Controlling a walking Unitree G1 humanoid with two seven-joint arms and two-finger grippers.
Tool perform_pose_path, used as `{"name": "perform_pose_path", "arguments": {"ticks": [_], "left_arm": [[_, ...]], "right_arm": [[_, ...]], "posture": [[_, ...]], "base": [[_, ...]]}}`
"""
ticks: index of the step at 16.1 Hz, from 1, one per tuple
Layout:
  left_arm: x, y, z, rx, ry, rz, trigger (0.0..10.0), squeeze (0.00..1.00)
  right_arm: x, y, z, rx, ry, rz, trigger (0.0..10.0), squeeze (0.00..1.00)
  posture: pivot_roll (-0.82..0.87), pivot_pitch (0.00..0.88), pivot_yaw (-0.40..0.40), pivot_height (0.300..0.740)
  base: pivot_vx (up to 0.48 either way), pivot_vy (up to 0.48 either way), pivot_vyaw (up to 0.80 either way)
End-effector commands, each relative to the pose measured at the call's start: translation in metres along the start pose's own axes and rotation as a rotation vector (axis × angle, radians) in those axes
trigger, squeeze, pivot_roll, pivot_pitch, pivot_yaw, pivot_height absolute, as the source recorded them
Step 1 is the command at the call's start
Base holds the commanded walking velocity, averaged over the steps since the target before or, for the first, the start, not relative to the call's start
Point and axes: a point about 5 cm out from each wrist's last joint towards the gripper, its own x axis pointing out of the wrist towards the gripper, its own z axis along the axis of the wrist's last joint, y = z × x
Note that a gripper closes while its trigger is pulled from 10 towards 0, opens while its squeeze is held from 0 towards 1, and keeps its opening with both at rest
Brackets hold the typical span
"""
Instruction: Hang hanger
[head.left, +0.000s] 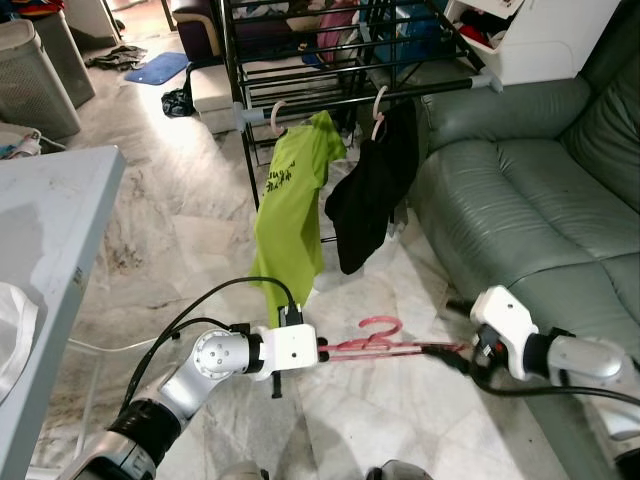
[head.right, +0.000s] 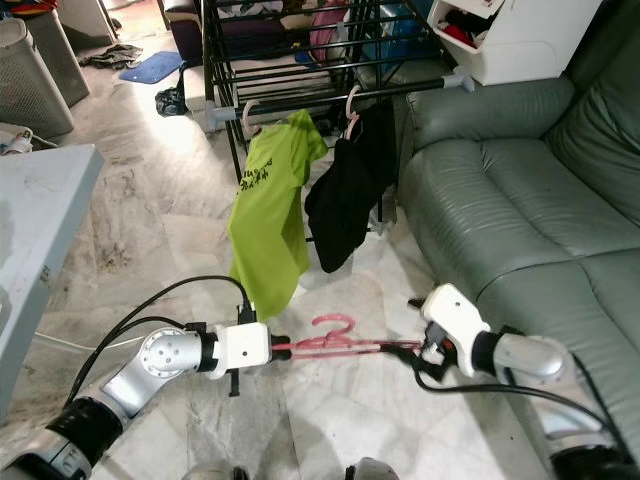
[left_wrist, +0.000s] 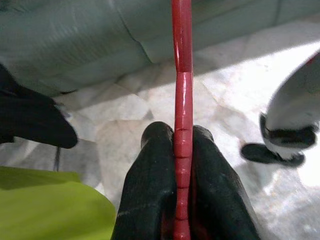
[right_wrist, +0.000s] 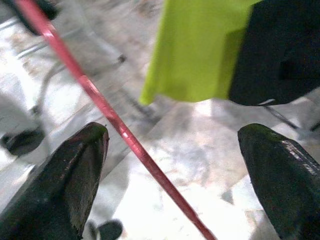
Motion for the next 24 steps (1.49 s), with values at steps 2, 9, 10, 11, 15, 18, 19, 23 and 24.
{"name": "perform_pose_path", "arguments": {"ticks": [2,9,10,11,15,18,19,23,24], "left_arm": [[0.0,0.0,-0.002,0.039,0.008,-0.023,10.0,0.0],[0.013,0.001,0.012,0.053,-0.058,-0.055,10.0,0.0],[0.013,0.001,0.013,0.055,-0.059,-0.056,10.0,0.0],[0.014,0.001,0.013,0.056,-0.062,-0.056,10.0,0.0],[0.015,-0.001,0.013,0.057,-0.072,-0.063,10.0,0.0],[0.015,-0.002,0.013,0.063,-0.07,-0.07,10.0,0.0],[0.015,-0.002,0.013,0.063,-0.07,-0.069,10.0,0.0],[0.013,-0.001,0.014,0.07,-0.069,-0.071,10.0,0.0],[0.013,0.0,0.014,0.071,-0.07,-0.072,10.0,0.0]], "right_arm": [[0.0,-0.009,0.018,-0.091,0.003,0.109,10.0,0.0],[0.022,-0.004,0.012,-0.24,0.194,0.399,10.0,0.0],[0.027,-0.006,0.013,-0.249,0.2,0.417,10.0,0.0],[0.031,-0.006,0.015,-0.269,0.207,0.428,10.0,0.0],[0.041,-0.008,0.013,-0.305,0.226,0.448,0.0,0.0],[0.043,-0.009,0.013,-0.296,0.222,0.455,0.0,0.0],[0.043,-0.01,0.013,-0.296,0.223,0.453,0.0,0.0],[0.042,-0.012,0.012,-0.291,0.226,0.467,0.0,0.0],[0.042,-0.013,0.011,-0.279,0.234,0.473,0.0,0.0]], "posture": [[-0.03,0.0,0.043,0.74],[-0.03,0.0,0.019,0.74],[-0.03,0.0,0.015,0.74],[-0.03,0.0,0.012,0.74],[-0.03,0.0,0.009,0.74],[-0.03,0.0,0.01,0.74],[-0.03,0.0,0.01,0.74],[-0.03,0.0,0.009,0.74],[-0.03,0.0,0.009,0.74]], "base": [[0.0,0.0,0.0],[0.0,0.0,0.0],[0.0,0.0,0.0],[0.0,0.0,0.0],[0.0,0.0,0.0],[0.0,0.0,0.0],[0.0,0.0,0.0],[0.0,0.0,0.0],[0.0,0.0,0.0]]}}
